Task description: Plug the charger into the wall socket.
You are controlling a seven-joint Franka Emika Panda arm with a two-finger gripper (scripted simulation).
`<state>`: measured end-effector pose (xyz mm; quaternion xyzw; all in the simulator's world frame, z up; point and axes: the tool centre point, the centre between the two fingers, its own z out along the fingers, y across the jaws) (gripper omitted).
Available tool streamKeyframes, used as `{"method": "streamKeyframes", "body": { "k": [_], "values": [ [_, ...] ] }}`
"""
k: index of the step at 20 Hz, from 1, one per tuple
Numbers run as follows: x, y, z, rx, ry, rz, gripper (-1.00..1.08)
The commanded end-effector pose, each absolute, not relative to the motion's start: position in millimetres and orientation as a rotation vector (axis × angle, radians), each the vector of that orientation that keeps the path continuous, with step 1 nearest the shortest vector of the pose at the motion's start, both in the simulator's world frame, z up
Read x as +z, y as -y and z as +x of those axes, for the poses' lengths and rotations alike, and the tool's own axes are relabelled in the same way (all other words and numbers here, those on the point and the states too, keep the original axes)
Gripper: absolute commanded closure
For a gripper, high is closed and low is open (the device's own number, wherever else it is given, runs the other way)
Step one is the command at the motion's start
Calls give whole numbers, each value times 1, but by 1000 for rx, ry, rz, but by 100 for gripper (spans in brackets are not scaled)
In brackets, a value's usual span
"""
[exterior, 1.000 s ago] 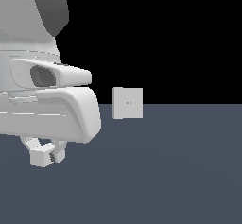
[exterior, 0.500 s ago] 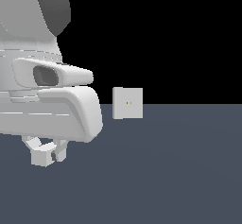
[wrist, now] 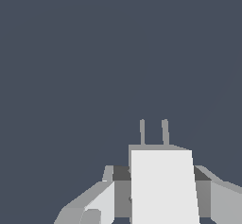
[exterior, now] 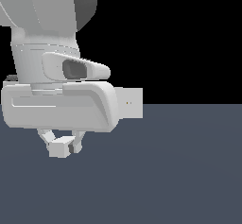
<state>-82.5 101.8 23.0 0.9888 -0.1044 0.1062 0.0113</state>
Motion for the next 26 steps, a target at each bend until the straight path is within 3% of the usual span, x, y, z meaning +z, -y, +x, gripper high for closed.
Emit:
{"method": "streamKeyframes", "body": {
  "k": [1, 26],
  "values": [
    [27, -92, -79, 334, 281, 3091, 108],
    [77, 12, -17, 342, -273, 3130, 108]
  ]
}}
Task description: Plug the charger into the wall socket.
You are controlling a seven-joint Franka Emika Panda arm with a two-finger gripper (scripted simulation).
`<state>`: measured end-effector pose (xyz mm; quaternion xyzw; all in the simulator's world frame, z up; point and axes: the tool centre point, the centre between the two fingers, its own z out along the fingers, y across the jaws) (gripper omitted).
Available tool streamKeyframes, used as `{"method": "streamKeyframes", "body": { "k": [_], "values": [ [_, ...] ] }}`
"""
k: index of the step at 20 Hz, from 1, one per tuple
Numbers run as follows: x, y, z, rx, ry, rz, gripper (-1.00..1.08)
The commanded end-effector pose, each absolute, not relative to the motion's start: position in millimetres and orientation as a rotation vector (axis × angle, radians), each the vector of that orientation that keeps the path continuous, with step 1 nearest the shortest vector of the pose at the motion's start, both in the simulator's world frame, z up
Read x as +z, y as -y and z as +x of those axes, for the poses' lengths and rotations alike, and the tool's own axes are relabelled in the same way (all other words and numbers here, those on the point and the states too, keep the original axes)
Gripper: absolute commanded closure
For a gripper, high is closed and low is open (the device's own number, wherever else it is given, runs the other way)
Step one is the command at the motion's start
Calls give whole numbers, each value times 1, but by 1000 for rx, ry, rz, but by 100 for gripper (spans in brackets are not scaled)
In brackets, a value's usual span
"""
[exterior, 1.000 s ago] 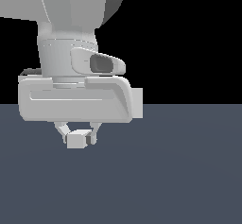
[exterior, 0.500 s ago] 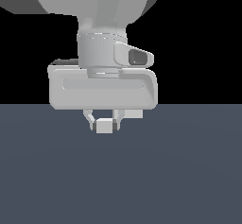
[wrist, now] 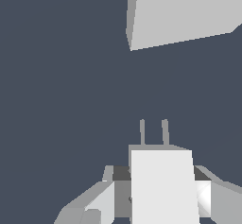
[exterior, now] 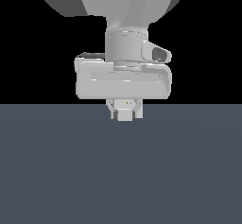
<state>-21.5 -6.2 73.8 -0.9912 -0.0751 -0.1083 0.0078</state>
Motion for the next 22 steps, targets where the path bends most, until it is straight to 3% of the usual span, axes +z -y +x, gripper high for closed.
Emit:
{"method": "streamKeyframes", "body": {
  "k": [1, 22],
  "values": [
    [79, 15, -13, -338, 293, -3089, 108],
    [100, 51, 30, -325, 546, -3038, 108]
  ]
}}
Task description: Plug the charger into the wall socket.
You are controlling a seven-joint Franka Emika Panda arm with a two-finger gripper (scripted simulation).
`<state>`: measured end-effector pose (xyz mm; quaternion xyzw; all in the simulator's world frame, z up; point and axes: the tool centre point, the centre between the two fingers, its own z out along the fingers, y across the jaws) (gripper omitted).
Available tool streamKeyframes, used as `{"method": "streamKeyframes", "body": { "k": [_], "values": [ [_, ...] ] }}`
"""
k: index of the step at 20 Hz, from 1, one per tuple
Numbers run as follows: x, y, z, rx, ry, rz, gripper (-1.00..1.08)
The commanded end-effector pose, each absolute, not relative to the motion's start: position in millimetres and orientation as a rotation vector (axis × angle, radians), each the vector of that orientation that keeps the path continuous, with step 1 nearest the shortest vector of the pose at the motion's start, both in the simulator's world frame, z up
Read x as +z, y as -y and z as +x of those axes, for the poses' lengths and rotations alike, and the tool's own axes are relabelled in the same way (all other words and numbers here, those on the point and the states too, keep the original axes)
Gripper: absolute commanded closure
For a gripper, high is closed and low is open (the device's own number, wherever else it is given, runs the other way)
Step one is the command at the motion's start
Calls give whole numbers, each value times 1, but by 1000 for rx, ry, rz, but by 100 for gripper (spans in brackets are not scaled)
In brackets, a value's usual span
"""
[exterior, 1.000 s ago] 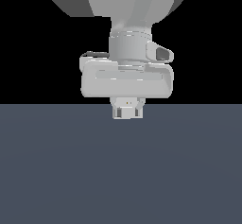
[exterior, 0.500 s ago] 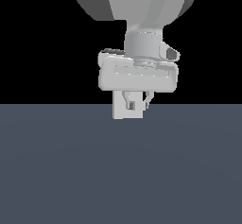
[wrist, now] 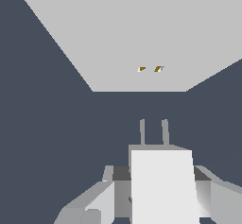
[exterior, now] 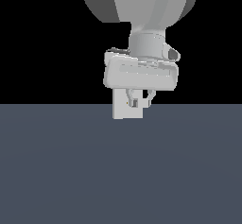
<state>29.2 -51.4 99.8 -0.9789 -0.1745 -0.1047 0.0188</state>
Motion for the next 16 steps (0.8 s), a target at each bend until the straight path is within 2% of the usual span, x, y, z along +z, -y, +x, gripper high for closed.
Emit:
{"method": "streamKeyframes", "body": {
  "k": [1, 9, 16],
  "values": [
    [100, 51, 30, -325, 546, -3038, 108],
    [100, 50, 34, -324, 545, -3038, 108],
    [100, 42, 54, -324, 546, -3039, 108]
  ]
}}
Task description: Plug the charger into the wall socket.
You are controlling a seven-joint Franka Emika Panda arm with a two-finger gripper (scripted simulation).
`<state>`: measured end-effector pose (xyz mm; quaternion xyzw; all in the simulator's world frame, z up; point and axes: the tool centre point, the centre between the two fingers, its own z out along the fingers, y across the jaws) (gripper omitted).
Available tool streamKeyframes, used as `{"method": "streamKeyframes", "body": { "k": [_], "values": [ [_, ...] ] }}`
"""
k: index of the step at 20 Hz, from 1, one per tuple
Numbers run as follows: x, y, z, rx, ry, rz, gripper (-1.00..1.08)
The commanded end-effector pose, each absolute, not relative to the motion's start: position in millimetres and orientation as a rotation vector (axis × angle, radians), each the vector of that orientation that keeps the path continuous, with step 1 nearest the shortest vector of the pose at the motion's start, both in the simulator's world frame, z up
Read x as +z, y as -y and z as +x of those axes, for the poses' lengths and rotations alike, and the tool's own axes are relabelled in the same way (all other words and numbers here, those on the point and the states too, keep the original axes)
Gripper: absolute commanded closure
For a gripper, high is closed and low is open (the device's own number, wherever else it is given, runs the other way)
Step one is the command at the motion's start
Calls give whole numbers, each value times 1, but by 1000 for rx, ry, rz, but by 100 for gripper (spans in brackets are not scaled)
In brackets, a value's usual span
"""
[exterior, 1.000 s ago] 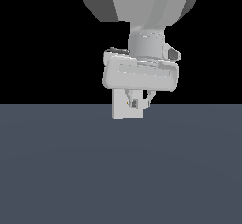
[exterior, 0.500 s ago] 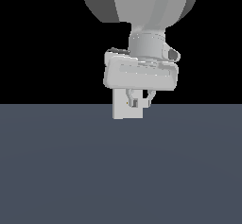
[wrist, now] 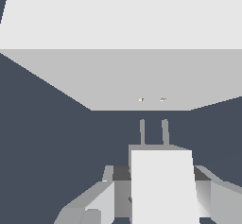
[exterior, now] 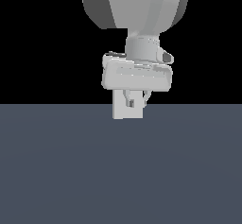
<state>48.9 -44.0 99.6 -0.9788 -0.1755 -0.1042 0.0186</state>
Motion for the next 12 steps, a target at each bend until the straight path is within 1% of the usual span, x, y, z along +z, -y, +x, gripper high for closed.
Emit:
{"method": "streamKeyframes", "body": {
  "k": [1, 6, 12],
  "values": [
    [100, 40, 58, -324, 546, -3039, 108],
    [100, 36, 71, -324, 546, -3039, 108],
    [100, 34, 77, -324, 547, -3039, 108]
  ]
}}
